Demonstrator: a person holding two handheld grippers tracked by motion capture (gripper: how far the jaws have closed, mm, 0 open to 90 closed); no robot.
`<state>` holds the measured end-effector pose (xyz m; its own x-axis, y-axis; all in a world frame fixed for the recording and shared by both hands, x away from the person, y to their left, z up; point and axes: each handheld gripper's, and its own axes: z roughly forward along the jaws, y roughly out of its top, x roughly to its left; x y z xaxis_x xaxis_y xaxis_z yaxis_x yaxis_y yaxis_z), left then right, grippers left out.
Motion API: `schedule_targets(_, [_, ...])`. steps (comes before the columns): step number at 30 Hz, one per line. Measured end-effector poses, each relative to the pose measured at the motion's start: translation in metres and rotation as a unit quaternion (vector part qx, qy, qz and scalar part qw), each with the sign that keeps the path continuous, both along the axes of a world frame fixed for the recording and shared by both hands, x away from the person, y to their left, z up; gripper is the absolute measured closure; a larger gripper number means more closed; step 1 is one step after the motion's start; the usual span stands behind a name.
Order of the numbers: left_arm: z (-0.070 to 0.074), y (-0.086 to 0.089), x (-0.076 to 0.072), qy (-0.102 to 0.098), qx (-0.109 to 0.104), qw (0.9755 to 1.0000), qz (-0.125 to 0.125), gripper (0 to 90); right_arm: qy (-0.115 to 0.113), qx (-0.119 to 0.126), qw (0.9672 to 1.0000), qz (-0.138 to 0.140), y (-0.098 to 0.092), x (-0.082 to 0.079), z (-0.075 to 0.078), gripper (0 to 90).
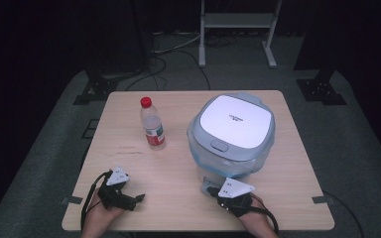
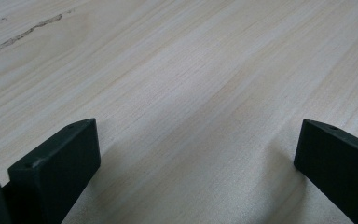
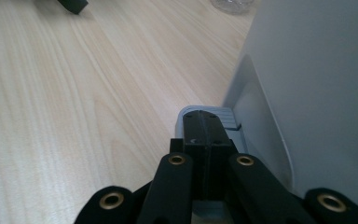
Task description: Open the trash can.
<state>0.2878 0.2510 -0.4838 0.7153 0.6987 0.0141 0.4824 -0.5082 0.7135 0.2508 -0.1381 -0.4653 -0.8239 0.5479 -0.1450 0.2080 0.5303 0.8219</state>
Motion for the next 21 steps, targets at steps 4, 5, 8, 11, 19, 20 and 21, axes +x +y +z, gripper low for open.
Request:
schedule_targets(4, [0.0000, 0.0000, 0.0000, 0.000, 0.000, 1.0000, 0.000, 0.0, -0.007, -0.005, 1.0000, -0.004, 0.0019, -0.0007, -0.0013, 89.9])
schedule_targets(5, [0.0000, 0.0000, 0.0000, 0.000, 0.000, 1.0000, 0.000, 0.0, -0.011, -0.006, 0.9999, -0.003, 0.0018, -0.0006, -0.0020, 89.9])
schedule_targets(8, [0.0000, 0.0000, 0.0000, 0.000, 0.000, 1.0000, 0.000, 0.0, -0.006, -0.002, 1.0000, -0.006, 0.0014, -0.0007, -0.0034, 89.9])
schedule_targets(11, [0.0000, -0.0001, -0.0001, 0.000, 0.000, 1.0000, 0.000, 0.0, -0.005, -0.003, 1.0000, -0.006, 0.0012, -0.0006, -0.0039, 89.9])
schedule_targets(19, [0.0000, -0.0001, -0.0002, 0.000, 0.000, 1.0000, 0.001, 0.0, -0.008, 0.011, 0.9999, -0.004, -0.0011, -0.0009, -0.0085, 89.9])
schedule_targets(20, [0.0000, -0.0001, -0.0002, 0.000, 0.000, 1.0000, 0.001, 0.0, -0.008, 0.013, 0.9999, -0.004, -0.0013, -0.0009, -0.0087, 89.9])
schedule_targets(21, [0.0000, -0.0001, -0.0002, 0.000, 0.000, 1.0000, 0.001, 0.0, -0.009, 0.014, 0.9999, -0.003, -0.0015, -0.0009, -0.0090, 89.9])
